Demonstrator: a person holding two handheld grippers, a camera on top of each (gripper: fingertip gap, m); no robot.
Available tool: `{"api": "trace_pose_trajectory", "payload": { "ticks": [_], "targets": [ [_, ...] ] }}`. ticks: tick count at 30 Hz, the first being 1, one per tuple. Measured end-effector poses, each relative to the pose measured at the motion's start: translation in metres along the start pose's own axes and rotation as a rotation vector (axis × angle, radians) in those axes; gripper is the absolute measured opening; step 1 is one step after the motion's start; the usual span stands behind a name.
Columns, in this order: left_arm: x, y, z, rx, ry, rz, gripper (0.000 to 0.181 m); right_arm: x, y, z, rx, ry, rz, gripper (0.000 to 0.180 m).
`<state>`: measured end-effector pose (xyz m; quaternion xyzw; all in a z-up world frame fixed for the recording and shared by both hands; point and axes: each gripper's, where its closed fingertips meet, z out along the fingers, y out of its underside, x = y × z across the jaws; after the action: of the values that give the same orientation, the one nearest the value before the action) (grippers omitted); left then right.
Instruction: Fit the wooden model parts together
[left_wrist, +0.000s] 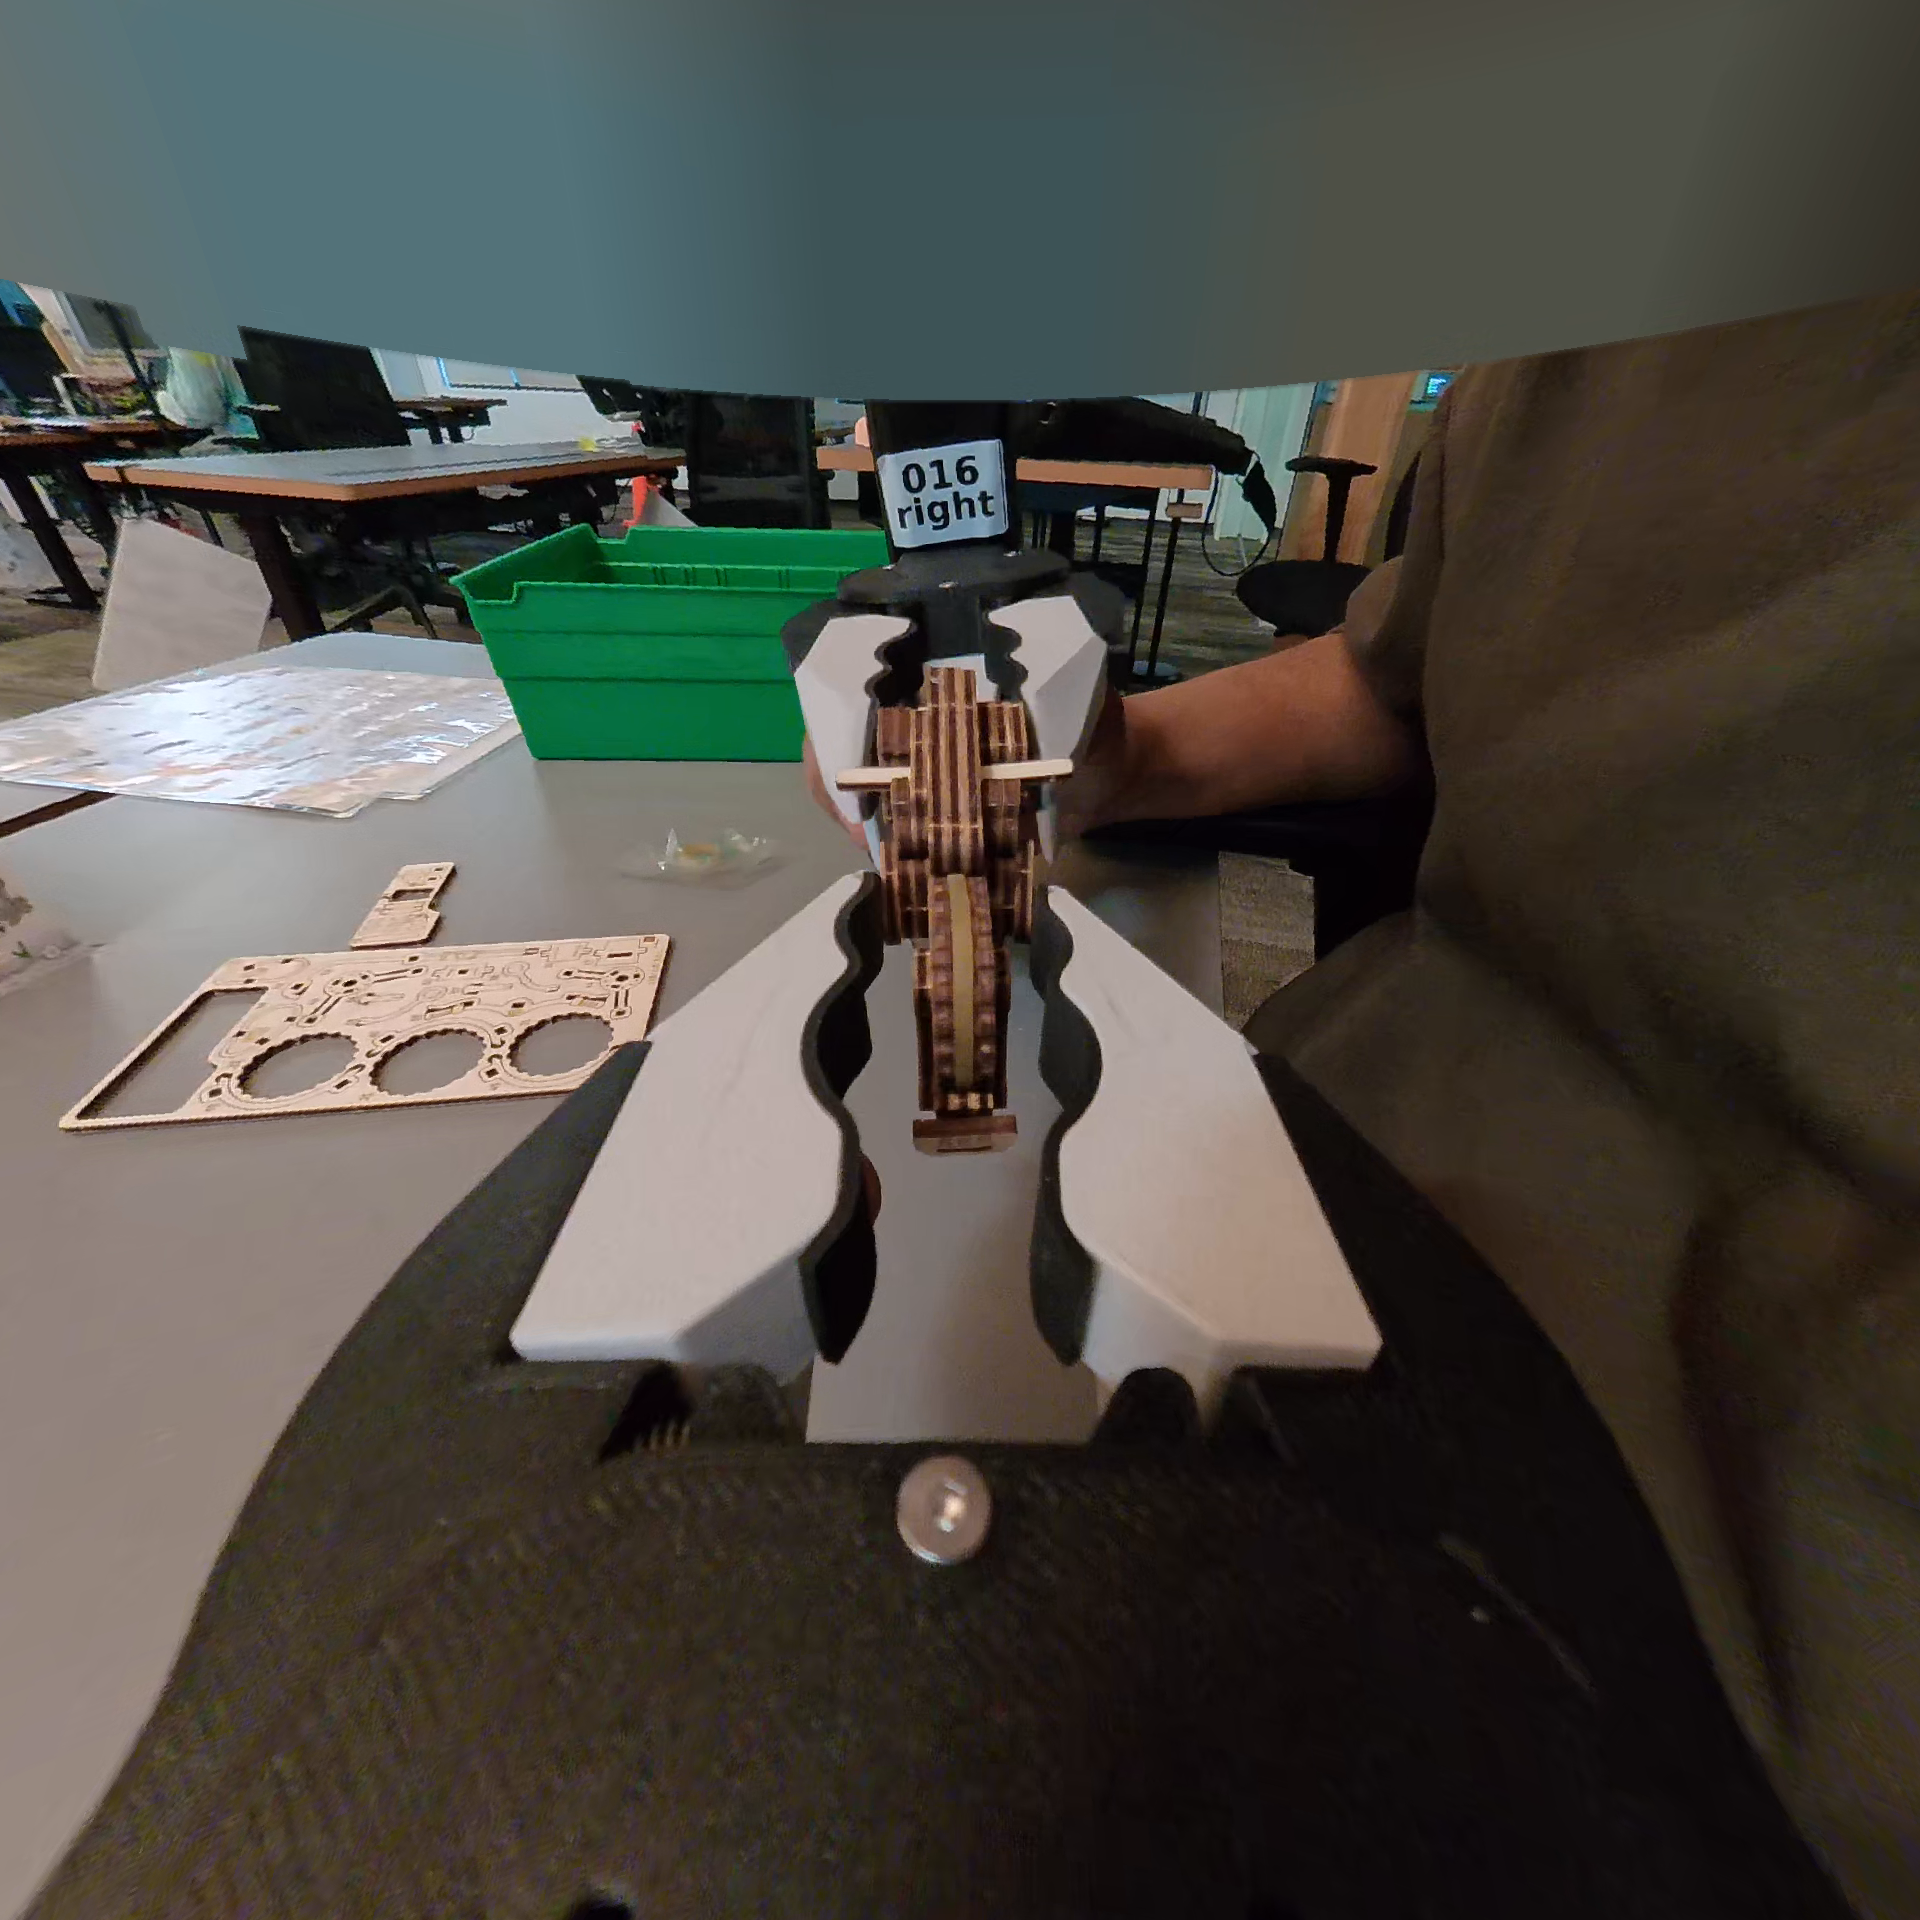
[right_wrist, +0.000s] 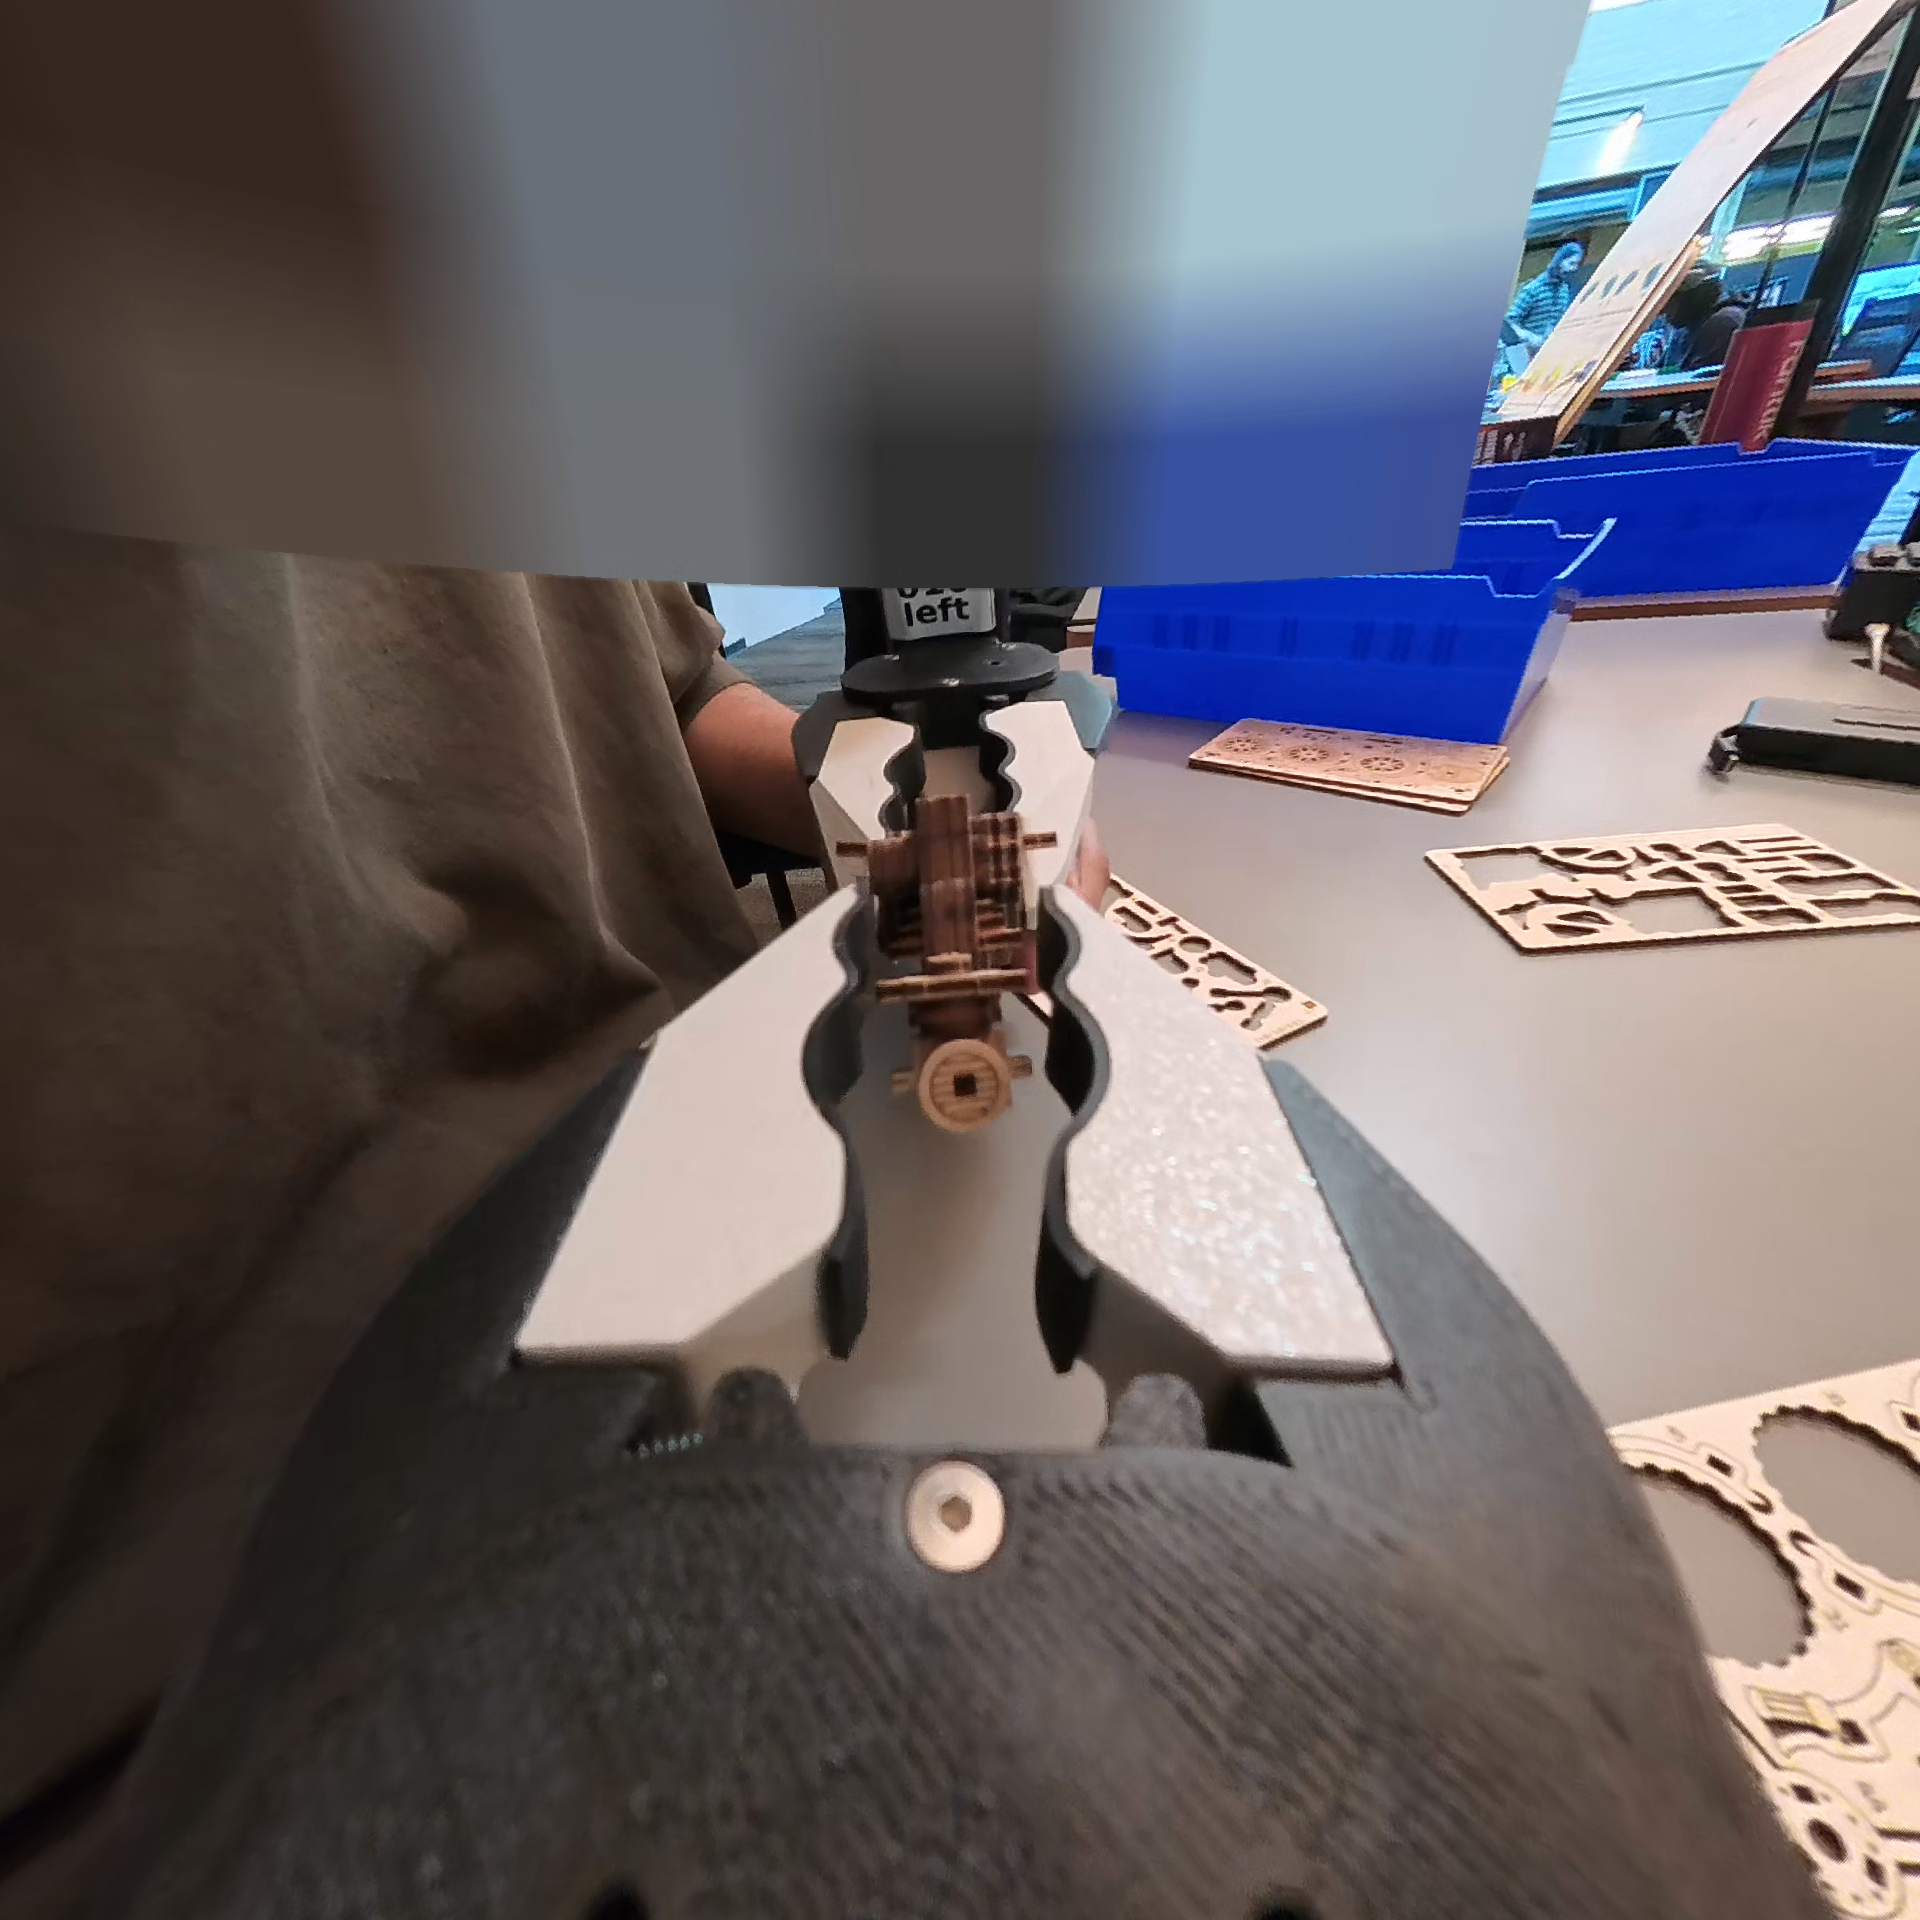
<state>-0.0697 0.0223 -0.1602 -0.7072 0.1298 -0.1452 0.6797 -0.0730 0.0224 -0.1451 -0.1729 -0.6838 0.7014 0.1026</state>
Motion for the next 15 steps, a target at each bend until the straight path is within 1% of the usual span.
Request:
{"api": "trace_pose_trajectory", "payload": {
  "ticks": [5,8,10,12,15],
  "targets": [
    [0.003,0.004,0.002,-0.013,0.013,-0.001,0.026,-0.001,0.001,0.001,-0.01,0.006,-0.027,0.025],
    [0.0,0.004,0.002,-0.018,-0.013,0.021,0.037,0.001,0.003,0.001,-0.026,0.019,-0.031,0.025],
    [-0.002,0.001,0.001,-0.004,-0.033,0.03,0.041,0.002,0.005,0.001,-0.037,0.023,-0.034,0.025],
    [-0.004,-0.002,-0.001,0.013,-0.04,0.023,0.04,0.001,0.005,0.001,-0.039,0.023,-0.035,0.025],
    [-0.004,-0.007,-0.003,0.039,-0.039,0.01,0.032,0.002,0.005,0.001,-0.041,0.026,-0.036,0.025]
  ]
}}
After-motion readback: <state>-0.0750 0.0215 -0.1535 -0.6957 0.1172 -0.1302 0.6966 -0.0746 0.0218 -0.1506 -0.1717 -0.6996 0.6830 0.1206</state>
